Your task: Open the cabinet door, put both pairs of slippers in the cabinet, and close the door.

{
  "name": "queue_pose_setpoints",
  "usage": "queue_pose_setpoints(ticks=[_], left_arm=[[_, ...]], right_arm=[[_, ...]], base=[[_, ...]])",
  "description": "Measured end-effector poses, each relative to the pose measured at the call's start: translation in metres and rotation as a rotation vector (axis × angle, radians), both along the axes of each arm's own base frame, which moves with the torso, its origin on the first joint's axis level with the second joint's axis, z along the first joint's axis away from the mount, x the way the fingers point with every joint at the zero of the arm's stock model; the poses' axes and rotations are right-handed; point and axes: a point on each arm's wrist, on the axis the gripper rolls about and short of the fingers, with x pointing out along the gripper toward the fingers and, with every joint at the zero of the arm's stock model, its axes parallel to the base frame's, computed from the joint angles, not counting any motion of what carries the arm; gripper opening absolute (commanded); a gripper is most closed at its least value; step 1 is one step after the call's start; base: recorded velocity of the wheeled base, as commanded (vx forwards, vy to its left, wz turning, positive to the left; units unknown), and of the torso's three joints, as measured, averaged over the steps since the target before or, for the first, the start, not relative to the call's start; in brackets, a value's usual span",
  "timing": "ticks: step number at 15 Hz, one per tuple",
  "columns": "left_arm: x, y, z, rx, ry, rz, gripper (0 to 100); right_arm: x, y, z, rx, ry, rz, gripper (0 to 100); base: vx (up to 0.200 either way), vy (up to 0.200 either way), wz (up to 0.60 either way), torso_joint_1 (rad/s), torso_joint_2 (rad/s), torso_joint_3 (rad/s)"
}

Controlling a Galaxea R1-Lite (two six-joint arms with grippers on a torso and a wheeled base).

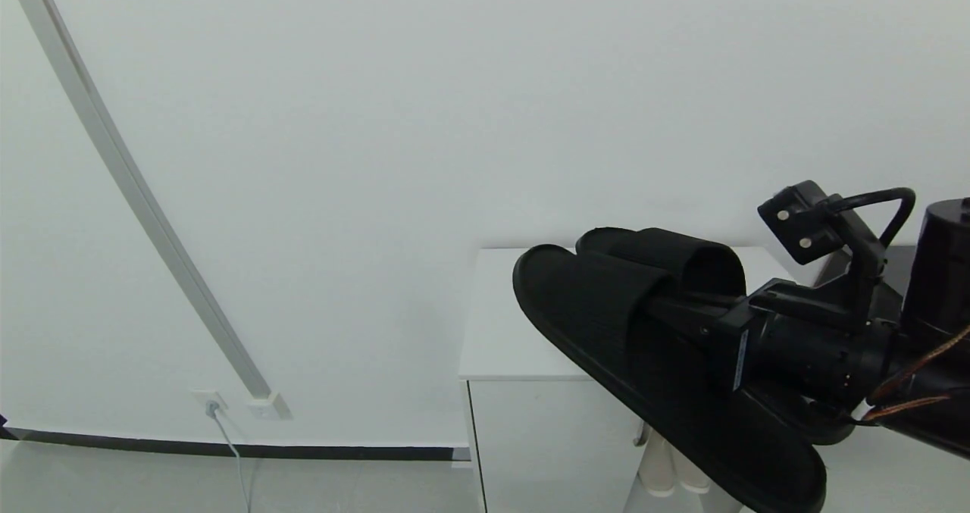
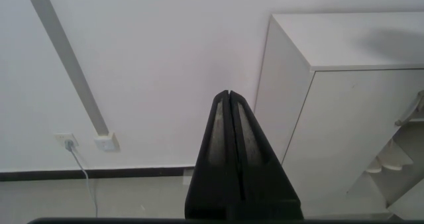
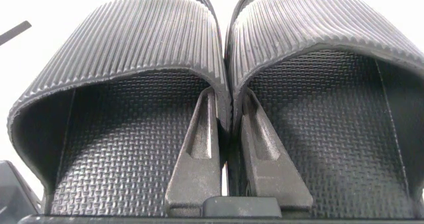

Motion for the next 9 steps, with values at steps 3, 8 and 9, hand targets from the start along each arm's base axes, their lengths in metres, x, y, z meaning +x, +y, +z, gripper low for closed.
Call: queue_pose_setpoints(ticks=[3,8,9], left_arm=[[0.000,0.000,0.000,0.001,0.000,-0.002,0],[0.000,0.000,0.000,0.001,0.000,-0.001,0],[0.000,0.000,0.000,0.001,0.000,-0.001,0]], right_arm=[[0.002,0.003,-0.006,-0.018,0.019,0.003,0],[0.004,0.007,-0.013,-0.031,0.038,0.009,0],[0.003,0.008,-0.015,-0.038,0.045,0.015,0]], base=[[-0.200,0.000,0.00,0.001,0.01,-0.002],[0.000,0.000,0.00,0.000,0.00,0.000],[0.000,0.000,0.00,0.000,0.00,0.000]])
